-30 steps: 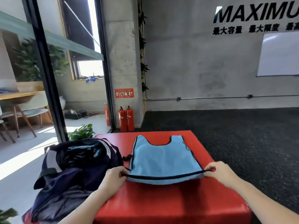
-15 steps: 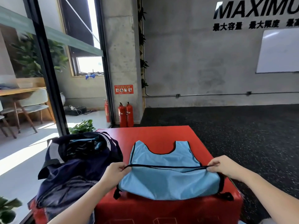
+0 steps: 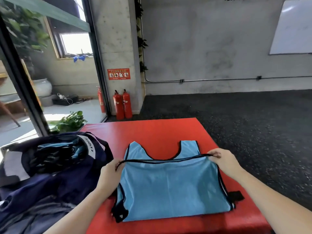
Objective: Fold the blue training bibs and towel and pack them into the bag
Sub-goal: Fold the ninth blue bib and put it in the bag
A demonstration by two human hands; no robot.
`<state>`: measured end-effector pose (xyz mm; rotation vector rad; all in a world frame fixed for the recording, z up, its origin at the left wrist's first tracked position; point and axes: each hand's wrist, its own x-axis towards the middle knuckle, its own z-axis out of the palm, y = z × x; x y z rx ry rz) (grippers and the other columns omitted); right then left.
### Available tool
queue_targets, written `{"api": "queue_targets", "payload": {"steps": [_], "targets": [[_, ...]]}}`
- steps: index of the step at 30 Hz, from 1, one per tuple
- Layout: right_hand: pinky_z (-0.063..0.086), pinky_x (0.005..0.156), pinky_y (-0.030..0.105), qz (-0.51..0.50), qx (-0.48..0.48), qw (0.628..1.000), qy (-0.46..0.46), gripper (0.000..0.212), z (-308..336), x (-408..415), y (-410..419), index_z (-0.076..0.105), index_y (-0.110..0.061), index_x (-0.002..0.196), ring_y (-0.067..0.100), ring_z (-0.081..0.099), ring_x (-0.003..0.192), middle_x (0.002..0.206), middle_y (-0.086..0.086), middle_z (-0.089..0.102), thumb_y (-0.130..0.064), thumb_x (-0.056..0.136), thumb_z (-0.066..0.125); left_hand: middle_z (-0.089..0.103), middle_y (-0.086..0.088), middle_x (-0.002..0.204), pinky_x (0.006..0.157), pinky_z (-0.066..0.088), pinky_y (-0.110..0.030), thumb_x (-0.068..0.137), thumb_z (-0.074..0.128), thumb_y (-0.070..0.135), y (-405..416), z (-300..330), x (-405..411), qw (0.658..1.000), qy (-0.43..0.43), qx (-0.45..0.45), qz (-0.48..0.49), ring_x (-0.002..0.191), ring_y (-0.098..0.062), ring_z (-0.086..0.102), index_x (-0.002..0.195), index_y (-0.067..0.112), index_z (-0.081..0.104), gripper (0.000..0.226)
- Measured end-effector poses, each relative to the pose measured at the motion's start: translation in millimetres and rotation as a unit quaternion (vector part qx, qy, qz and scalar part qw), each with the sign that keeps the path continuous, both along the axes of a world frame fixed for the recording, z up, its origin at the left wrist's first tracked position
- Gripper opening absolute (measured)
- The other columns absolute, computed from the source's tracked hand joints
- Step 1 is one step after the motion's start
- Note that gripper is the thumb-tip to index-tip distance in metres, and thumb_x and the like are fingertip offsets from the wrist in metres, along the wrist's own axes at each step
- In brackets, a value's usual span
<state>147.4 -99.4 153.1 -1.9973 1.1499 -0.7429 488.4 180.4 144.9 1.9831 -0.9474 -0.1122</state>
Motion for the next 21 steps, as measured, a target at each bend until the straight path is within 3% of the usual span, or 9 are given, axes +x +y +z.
{"api": "queue_targets", "payload": {"steps": [4, 6, 10, 14, 17, 21], "targets": [[0.045, 0.081, 0.025, -0.025, 0.003, 0.999, 0.035, 0.012, -38.4, 17.1, -13.6, 0.070, -0.024, 0.095, 0.013, 0.066, 0.094, 0.092, -0.009, 0.070, -0.019, 0.087, 0.078, 0.072, 0.000, 0.098, 0.079, 0.047, -0.026, 0.093, 0.064, 0.014, -21.3, -27.5, 19.3, 0.995, 0.048, 0.082, 0.012, 0.092, -0.021, 0.067, 0.116, 0.023, 0.067, 0.025], [0.044, 0.082, 0.026, -0.026, -0.009, 0.997, 0.078, 0.010, -52.2, 18.4, -16.4, 0.069, -0.025, 0.095, 0.013, 0.064, 0.092, 0.091, -0.010, 0.068, -0.026, 0.089, 0.076, 0.070, 0.002, 0.098, 0.085, 0.046, -0.028, 0.091, 0.066, 0.014, -28.3, -34.9, 25.4, 0.991, 0.049, 0.127, 0.011, 0.095, -0.021, 0.064, 0.120, 0.017, 0.066, 0.030], [0.042, 0.080, 0.026, -0.005, -0.036, 0.993, 0.109, 0.004, -54.6, 21.1, -17.5, 0.071, -0.028, 0.091, 0.011, 0.062, 0.089, 0.089, -0.011, 0.069, -0.029, 0.090, 0.075, 0.069, 0.009, 0.087, 0.069, 0.041, -0.017, 0.091, 0.065, 0.017, -31.3, -38.2, 27.3, 0.989, 0.026, 0.144, 0.006, 0.080, -0.008, 0.061, 0.111, 0.020, 0.069, 0.021], [0.048, 0.080, 0.028, 0.009, -0.063, 0.990, 0.130, 0.002, -54.7, 19.0, -10.3, 0.075, -0.027, 0.090, 0.010, 0.065, 0.089, 0.088, -0.013, 0.073, -0.028, 0.091, 0.074, 0.073, 0.005, 0.097, 0.075, 0.042, -0.019, 0.091, 0.065, 0.017, -26.9, -40.5, 22.7, 0.988, 0.007, 0.155, 0.007, 0.085, -0.009, 0.061, 0.108, 0.021, 0.073, 0.019], [0.053, 0.085, 0.035, 0.004, -0.077, 0.983, 0.168, 0.005, -52.0, 9.7, -5.6, 0.075, -0.028, 0.092, 0.011, 0.066, 0.091, 0.091, -0.012, 0.073, -0.033, 0.091, 0.072, 0.070, 0.012, 0.085, 0.061, 0.039, -0.010, 0.091, 0.064, 0.016, -23.6, -38.9, 12.0, 0.989, 0.004, 0.150, -0.006, 0.077, -0.006, 0.063, 0.096, 0.028, 0.070, 0.015], [0.054, 0.076, 0.037, -0.023, -0.093, 0.969, 0.226, 0.011, -49.5, -6.3, 1.7, 0.073, -0.027, 0.094, 0.014, 0.065, 0.084, 0.089, -0.008, 0.072, -0.037, 0.093, 0.068, 0.066, 0.013, 0.072, 0.057, 0.040, -0.010, 0.090, 0.065, 0.017, -19.3, -42.2, -6.3, 0.987, -0.001, 0.159, -0.032, 0.071, -0.006, 0.061, 0.091, 0.029, 0.068, 0.013]]}}
